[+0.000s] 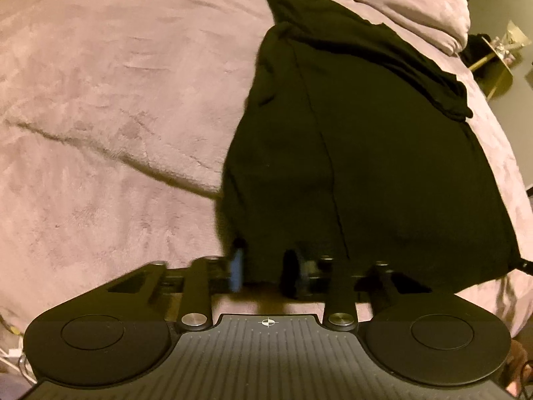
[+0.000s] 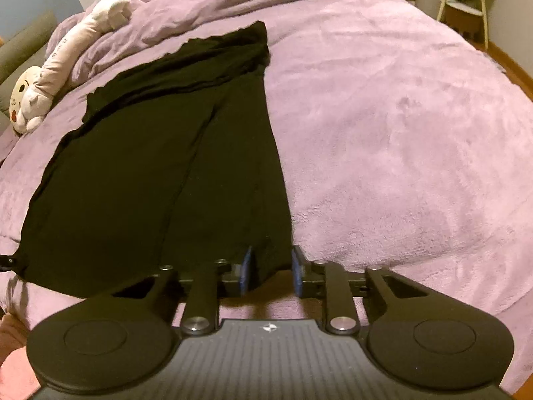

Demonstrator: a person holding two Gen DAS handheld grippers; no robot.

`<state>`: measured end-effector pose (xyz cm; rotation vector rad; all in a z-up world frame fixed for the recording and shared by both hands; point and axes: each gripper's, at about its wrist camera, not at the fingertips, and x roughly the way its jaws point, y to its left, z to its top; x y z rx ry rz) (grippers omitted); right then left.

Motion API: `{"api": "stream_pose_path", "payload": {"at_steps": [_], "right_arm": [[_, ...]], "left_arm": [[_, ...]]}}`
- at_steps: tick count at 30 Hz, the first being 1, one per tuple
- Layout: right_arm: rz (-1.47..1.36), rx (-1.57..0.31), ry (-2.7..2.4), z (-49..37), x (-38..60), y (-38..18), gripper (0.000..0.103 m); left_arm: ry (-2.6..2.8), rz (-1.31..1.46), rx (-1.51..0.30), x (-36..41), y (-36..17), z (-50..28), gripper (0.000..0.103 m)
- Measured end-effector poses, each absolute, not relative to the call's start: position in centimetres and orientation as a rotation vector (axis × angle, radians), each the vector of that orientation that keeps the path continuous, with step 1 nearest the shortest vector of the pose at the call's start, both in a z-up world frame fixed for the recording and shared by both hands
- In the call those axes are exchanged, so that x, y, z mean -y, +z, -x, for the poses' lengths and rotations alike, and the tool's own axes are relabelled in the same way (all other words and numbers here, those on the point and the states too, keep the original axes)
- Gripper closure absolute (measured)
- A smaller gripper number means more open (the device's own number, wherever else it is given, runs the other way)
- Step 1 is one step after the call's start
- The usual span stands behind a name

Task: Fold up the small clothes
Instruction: 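Grasp the black shirt's other side edge with the left gripper and lift it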

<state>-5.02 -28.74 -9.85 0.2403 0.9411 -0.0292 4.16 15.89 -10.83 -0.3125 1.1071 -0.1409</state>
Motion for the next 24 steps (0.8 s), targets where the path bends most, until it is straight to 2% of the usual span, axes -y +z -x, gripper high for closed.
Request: {"api": "stream_pose_path", "payload": {"at_steps": [1,3,8,12,17,24], "right_arm": [[-0.236,-0.942,-0.014,5.0,28.7,-9.8,0.093],[-0.230,-0.943,0.004,5.1,28.6,-9.4,0.095],[-0.287,-0.962,0.032,4.3,29.1,-9.0,0.096],[-0.384,-0.983,0.059,3.5,29.9,-8.8,0.096],[-0.562,-0.940,0.114,0.9,31.3,-7.3,0.096],[-0.595,-0.829,0.071,-6.7,31.8,-5.7,0.097]], "left_arm": [[-0.144,0.319,-1.112,-16.1,-10.9,-4.2,0.088],[-0.170,0.334,-1.114,-16.3,-10.9,-4.4,0.091],[-0.212,0.312,-1.123,-16.3,-10.8,-4.6,0.092],[-0.263,0.404,-1.111,-16.7,-9.6,-5.1,0.094],[-0.334,0.490,-0.997,-16.4,-5.7,-7.8,0.094],[-0.288,0.553,-0.815,-16.5,-2.1,-15.1,0.094]]}}
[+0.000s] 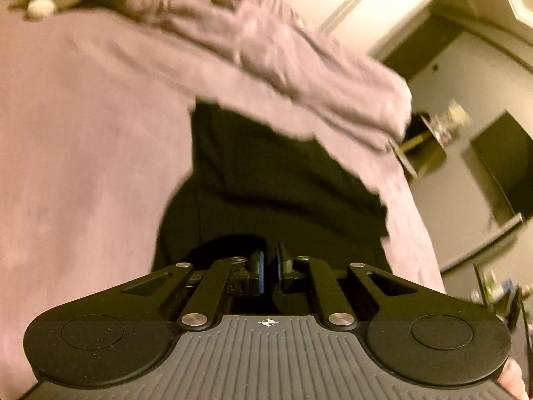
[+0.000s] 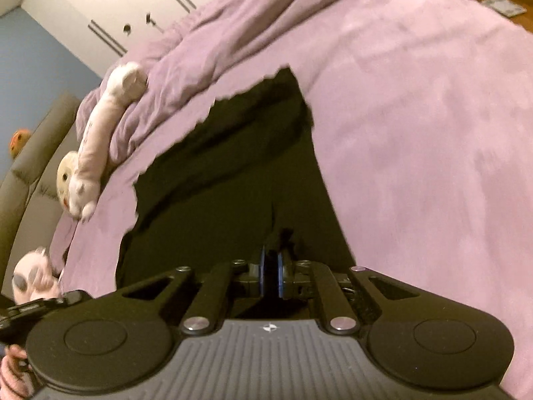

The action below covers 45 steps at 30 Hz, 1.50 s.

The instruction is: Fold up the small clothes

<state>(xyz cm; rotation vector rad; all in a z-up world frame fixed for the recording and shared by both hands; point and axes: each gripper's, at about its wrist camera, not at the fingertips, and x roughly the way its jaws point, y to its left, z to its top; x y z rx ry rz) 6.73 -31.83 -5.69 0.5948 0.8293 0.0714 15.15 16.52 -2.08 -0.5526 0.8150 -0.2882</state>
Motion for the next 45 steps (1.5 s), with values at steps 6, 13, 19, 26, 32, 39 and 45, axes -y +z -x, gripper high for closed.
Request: {"api": "stream_pose_path", "payload": {"at_steps": [6,13,19,26,32,39,45], "right_arm": [[-0.627,-0.771,-0.052,-12.7,33.0,-6.4,0.097],[-0.557,-0.736,-0.110,-16.8,33.3,-7.5,0.095],[-0.528,-0.603,-0.144,-15.0,35.0,-6.6,0.082],[-0.233,-0.729,-0.009,-14.5,32.0,-7.5,0.081],[-0.112,-0.780,0.201,-14.5,25.8,-8.3,0.081],[0.057,-0.815,0.282,-17.3,19.7,-9.9,0.082],[-0.047,-0.714,0.177,-20.5,20.1,-8.7,0.082]], "left_arm": [[-0.157,0.600,-0.780,-17.7,-3.5,-21.1,0.094],[-0.015,0.530,-0.818,-18.2,-6.8,-24.5,0.094],[-0.026,0.563,-0.782,-21.0,-7.2,-23.3,0.083],[-0.082,0.408,-0.874,-20.8,-8.6,-21.5,0.082],[-0.216,0.284,-0.876,-17.3,-8.4,-20.4,0.075],[-0.236,0.147,-0.902,-14.3,-9.2,-23.1,0.075],[-0.140,0.306,-0.873,-15.1,-8.9,-25.6,0.072]]}}
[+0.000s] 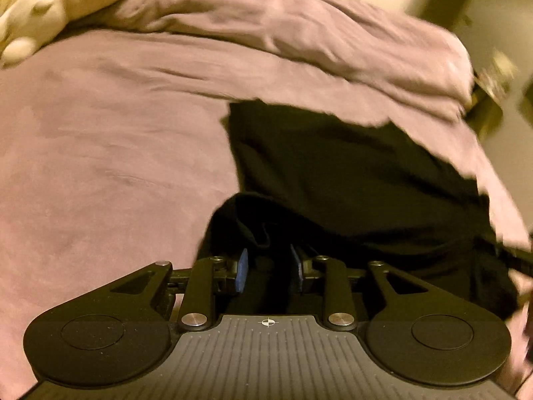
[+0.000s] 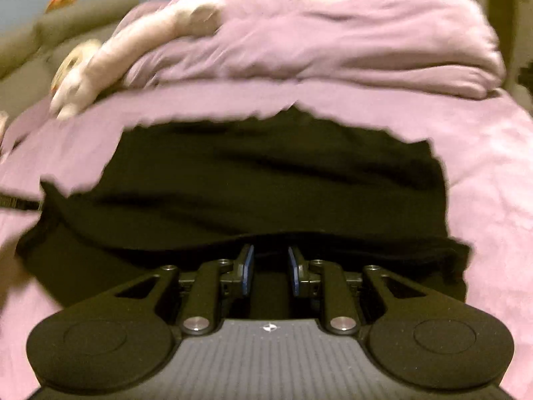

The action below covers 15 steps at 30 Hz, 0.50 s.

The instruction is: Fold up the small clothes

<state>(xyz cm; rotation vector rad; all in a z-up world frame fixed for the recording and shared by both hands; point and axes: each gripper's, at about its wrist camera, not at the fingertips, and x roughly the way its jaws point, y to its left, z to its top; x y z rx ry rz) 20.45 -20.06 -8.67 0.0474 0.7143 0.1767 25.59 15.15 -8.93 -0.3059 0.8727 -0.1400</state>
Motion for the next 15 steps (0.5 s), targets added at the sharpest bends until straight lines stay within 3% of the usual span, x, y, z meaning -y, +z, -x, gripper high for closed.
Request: {"api": "stream_pose_path", "payload": {"at_steps": [6,10,15], "right_arm": [[-0.106,-0.659,0.067,-19.0,24.2,-7.7,0.081],[-0.061,-0.664,-0.005,-17.6,27.3,-7.9,0.065],[-0.158,-0.733,-0.024,-18.2,30.4,-9.6,0.059]], "left_arm": [[-0.087,0.363,-0.866,-17.4,-9.0,-25.7,0.066],[-0.100,0.393,-0.898,-18.8,-10.2,-25.7,0.060],[-0.133,0.465,-0.900,-18.9,-10.7,-26.6,0.052]]}}
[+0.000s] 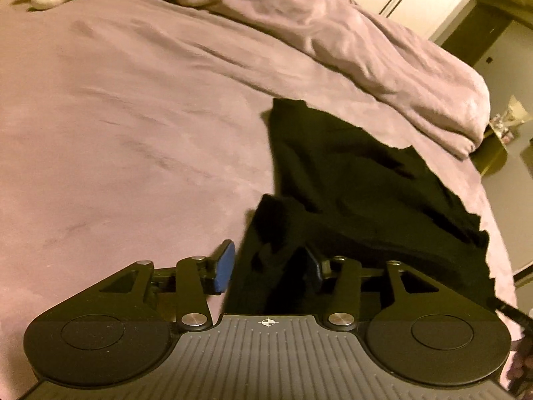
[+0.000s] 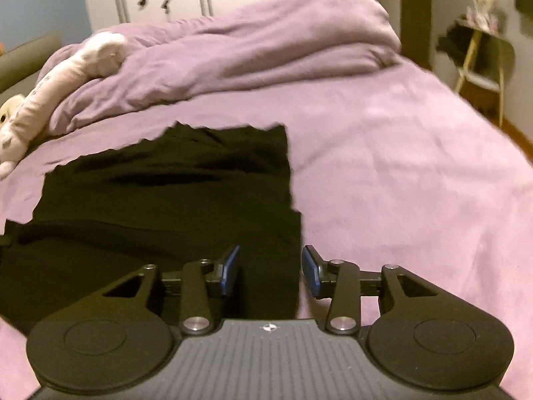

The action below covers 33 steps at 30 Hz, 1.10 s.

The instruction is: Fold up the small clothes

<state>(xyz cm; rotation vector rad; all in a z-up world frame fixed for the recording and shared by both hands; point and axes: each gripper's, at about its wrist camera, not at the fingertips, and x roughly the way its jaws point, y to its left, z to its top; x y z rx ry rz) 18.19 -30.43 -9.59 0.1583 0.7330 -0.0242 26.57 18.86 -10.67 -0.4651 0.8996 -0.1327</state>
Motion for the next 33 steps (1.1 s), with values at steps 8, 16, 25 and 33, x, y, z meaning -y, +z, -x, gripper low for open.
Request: {"api": "stream_pose_path", "payload": {"at_steps": [8,16,25,33], "right_arm": [[-0.223,-0.699,0.007,-19.9,30.5,-10.7,0.057],[-0.155,-0.691,-0.002,-20.0,29.9,-10.6,0.091],[-0.104,-0.618,-0.026,-17.9,29.0,-8.3,0.101],[-0.109,-0.501,0.015,-17.2,28.2,-4.4,0.101]], "left_arm": [[-0.193,0.460,-0.877,-18.2,-11.2,-28.4,0.054],[-0.181,0.453,-0.846,-17.8,-10.9,-27.8,0.089],[-0.204,0.410,-0.777,-17.2,-7.8,-26.0,0.094],[-0.252,0.472,-0.645,-17.9,-2.8,-25.4,0.095]]}}
